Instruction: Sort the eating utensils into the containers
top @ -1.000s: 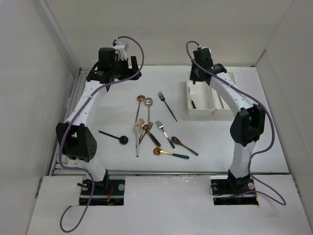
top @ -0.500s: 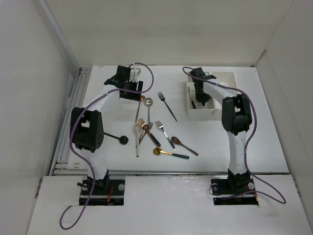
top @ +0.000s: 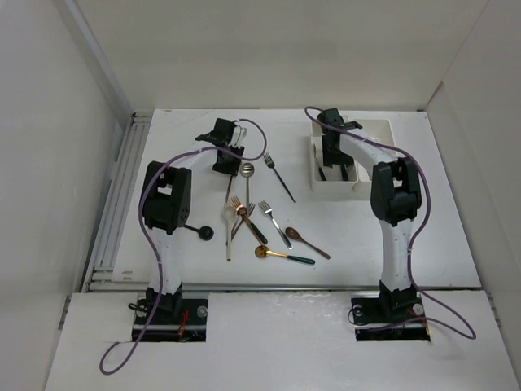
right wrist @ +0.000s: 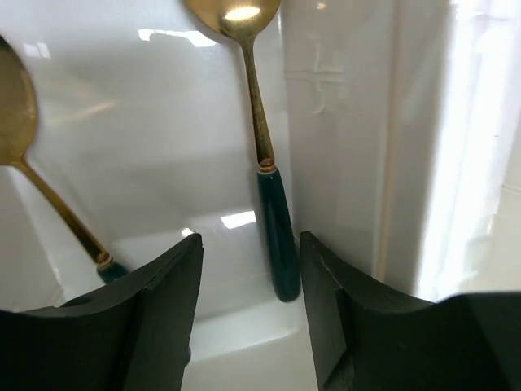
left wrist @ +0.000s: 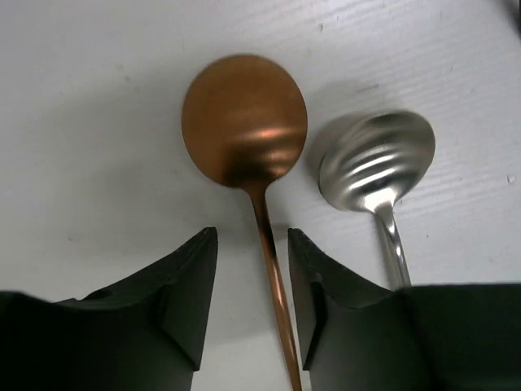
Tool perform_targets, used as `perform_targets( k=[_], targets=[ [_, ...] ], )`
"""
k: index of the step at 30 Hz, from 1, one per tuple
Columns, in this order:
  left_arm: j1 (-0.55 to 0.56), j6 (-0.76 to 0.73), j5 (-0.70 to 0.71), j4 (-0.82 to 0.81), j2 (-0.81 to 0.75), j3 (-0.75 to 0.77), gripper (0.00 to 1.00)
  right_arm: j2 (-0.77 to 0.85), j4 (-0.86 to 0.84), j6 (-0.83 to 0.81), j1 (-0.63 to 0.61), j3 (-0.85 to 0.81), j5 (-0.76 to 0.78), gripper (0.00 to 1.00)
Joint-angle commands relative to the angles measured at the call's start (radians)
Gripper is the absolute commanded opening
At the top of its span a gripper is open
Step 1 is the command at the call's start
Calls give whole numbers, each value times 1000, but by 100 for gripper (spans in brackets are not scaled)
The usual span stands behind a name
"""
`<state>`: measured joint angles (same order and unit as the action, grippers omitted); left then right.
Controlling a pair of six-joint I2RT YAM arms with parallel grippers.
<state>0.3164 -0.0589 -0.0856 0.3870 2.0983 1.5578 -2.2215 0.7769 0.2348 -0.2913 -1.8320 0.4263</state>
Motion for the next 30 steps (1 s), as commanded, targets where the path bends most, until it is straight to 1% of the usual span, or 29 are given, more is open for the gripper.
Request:
perform_targets(
  k=[1, 3, 4, 5, 8, 9, 14, 16, 18, 19, 21, 22, 23, 24, 25, 26, 27, 28, 29, 30],
  targets=[
    [21, -4, 62, 7, 12, 70, 36, 120, 9, 0, -3, -19, 3, 57],
    [21, -4, 63, 7, 25, 70, 31, 152, 9, 0, -3, -19, 3, 58],
    [21, 5, 63, 16, 37, 80, 28, 161, 9, 0, -3, -19, 12, 58],
    [21, 5, 63, 16, 51, 81, 19, 172, 9, 0, -3, -10, 22, 58],
    [21, 5, 63, 36, 74, 90, 2, 206, 9, 0, -3, -10, 32, 58],
    [21, 16, 63, 36, 74, 90, 0, 206, 9, 0, -3, -10, 32, 58],
    [21, 25, 63, 36, 63, 90, 0, 255, 18, 0, -3, -10, 43, 58],
    [-6, 34, 63, 36, 26, 111, 0, 281, 18, 0, -3, -10, 43, 58],
    [-29, 47, 11, 46, 3, 165, 0, 322, 18, 0, -3, -10, 43, 61],
    [-54, 47, -11, 58, -21, 188, 0, 342, 18, 0, -3, -10, 7, 63],
    [-74, 57, -54, 58, -49, 231, 0, 409, -39, 0, -3, 16, -30, 71],
    [-88, 70, -95, 58, -76, 269, 0, 436, -62, 0, -18, 28, -78, 76],
    [-88, 79, -130, 44, -105, 300, 0, 488, -120, -11, -41, 57, -143, 87],
    [-88, 79, -131, 44, -106, 300, 0, 512, -155, -20, -57, 74, -144, 92],
    [-88, 79, -172, 27, -138, 323, 0, 535, -195, -20, -75, 92, -188, 97],
    [-88, 91, -199, 17, -153, 323, 0, 555, -233, -20, -115, 124, -283, 100],
    [-88, 102, -225, 3, -170, 332, 0, 583, -310, -20, -137, 137, -335, 100],
    [-88, 129, -253, -25, -187, 332, 0, 592, -350, -20, -158, 149, -386, 100],
    [-88, 146, -314, -40, -216, 332, 0, 592, -388, -2, -201, 160, -474, 100],
    [-88, 162, -348, -52, -227, 332, 0, 592, -424, 14, -221, 171, -510, 100]
  ],
)
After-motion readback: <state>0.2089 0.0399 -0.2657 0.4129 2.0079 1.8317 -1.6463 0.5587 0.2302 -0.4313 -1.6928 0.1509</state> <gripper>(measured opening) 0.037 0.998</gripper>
